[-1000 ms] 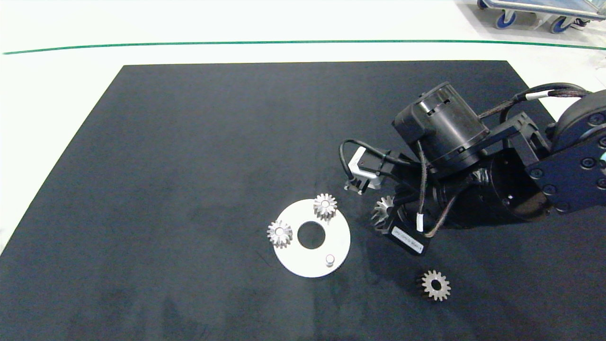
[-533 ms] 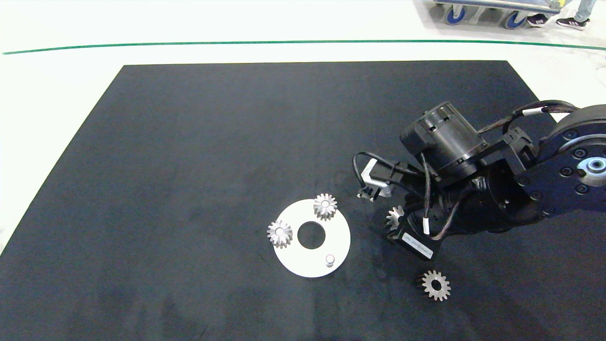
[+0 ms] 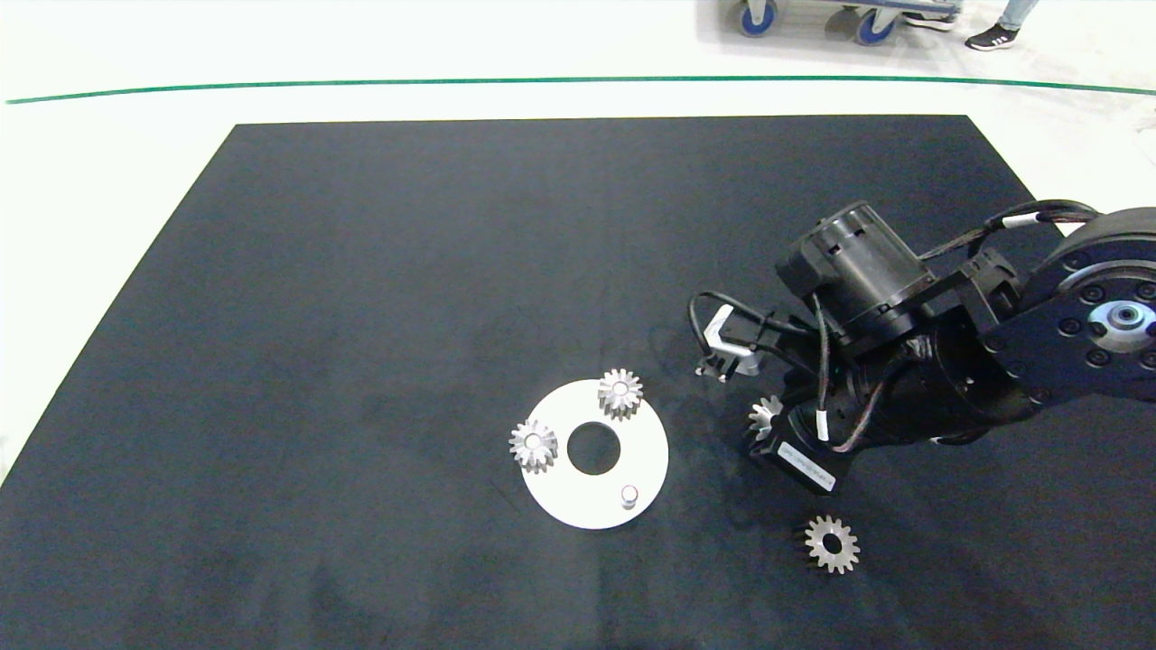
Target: Remove an incorrectly installed larger gear and replace it with the correct smaller gear
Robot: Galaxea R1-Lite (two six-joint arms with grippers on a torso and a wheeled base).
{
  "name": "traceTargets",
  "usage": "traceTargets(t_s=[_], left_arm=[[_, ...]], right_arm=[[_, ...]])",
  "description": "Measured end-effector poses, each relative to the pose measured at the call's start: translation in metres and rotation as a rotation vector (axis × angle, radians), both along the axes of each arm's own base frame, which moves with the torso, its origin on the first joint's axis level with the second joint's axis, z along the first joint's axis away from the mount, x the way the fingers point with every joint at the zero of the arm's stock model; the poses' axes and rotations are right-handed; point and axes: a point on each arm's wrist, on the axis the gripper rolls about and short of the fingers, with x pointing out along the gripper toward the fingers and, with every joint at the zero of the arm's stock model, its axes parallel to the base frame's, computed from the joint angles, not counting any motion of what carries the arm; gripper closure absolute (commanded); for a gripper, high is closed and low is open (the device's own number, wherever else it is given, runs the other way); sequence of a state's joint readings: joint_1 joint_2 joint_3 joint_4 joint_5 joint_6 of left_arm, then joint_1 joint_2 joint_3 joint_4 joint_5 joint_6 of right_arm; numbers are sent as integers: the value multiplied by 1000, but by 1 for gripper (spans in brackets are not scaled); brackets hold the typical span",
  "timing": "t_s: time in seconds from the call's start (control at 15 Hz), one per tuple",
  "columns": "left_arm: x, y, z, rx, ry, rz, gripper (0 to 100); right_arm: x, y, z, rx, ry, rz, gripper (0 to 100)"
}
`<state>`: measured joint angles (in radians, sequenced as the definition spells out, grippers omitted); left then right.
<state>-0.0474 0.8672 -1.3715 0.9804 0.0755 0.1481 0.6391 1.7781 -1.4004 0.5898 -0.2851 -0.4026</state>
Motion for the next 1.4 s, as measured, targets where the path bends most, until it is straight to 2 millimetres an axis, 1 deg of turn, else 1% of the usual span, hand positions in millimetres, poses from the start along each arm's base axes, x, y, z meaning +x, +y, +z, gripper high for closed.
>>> traceTargets(t_s=[0.33, 0.93, 1.0, 1.4], left_arm=[[0, 0, 0, 0, 0, 1, 0], [-1, 0, 0, 0, -4, 0, 0], [-1, 0, 0, 0, -6, 0, 0], [-1, 0, 0, 0, -7, 0, 0]], right_arm=[[2, -1, -8, 5, -6, -8, 69], [2, -2, -9, 2, -5, -8, 69], [1, -2, -9, 1, -3, -7, 0], [-1, -3, -11, -3, 2, -6, 0]])
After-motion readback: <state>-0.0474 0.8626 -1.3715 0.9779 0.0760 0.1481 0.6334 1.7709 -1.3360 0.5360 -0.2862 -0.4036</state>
